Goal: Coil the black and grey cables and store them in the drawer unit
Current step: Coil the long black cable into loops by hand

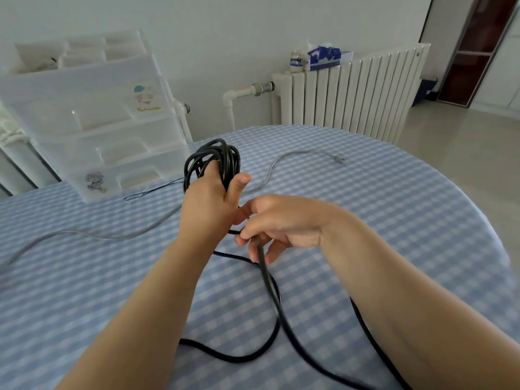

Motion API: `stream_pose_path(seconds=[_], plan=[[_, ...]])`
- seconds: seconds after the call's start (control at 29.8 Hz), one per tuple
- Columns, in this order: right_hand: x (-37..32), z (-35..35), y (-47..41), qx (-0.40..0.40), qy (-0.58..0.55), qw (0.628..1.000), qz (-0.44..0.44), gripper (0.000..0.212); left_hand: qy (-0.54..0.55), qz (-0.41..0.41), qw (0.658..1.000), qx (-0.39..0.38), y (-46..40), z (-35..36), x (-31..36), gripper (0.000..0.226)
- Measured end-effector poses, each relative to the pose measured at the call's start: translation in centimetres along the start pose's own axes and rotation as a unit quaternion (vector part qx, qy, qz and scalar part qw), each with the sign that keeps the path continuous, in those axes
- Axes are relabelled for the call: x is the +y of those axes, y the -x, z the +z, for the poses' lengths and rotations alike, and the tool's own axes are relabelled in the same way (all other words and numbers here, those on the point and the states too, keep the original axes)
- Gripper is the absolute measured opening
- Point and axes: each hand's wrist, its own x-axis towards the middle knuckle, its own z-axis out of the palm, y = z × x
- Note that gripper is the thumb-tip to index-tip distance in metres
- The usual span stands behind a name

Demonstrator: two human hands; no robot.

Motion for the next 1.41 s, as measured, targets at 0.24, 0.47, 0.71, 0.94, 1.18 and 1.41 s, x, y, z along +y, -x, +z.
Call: stream_pose_path(seconds=[0.24, 0.47, 0.71, 0.94, 1.18, 1.41], plan=[[0.6, -1.7, -0.6, -0.029, -0.189, 0.981, 0.024, 0.027, 0.053, -0.029, 0.994, -0.089, 0.3, 0.1, 0.1, 0.061], [1.2, -2.2, 0.2, -0.157, -0.058, 0.98, -0.108, 0.025, 0.119, -0.139, 0.976, -0.121, 0.2, -0.1, 0.9, 0.063], [0.3, -0.7, -0.3, 0.132, 0.14, 0.958, -0.211, 0.012, 0.184, -0.144, 0.953, -0.191, 0.3, 0.5, -0.1, 0.085], [0.4, -0.8, -0.9, 0.228, -0.057, 0.956, -0.174, 0.021, 0.238, -0.113, 0.937, -0.228, 0.6, 0.0, 1.1, 0.083], [0.3, -0.9, -1.2, 0.24, -0.182, 0.939, -0.166, 0.022, 0.255, -0.054, 0.93, -0.258, 0.4, -0.1, 1.1, 0.079], [0.2, -2.1, -0.7, 0.31, -0.096, 0.933, -0.154, 0.017, 0.269, -0.058, 0.895, -0.35, 0.1, -1.1, 1.2, 0.04]])
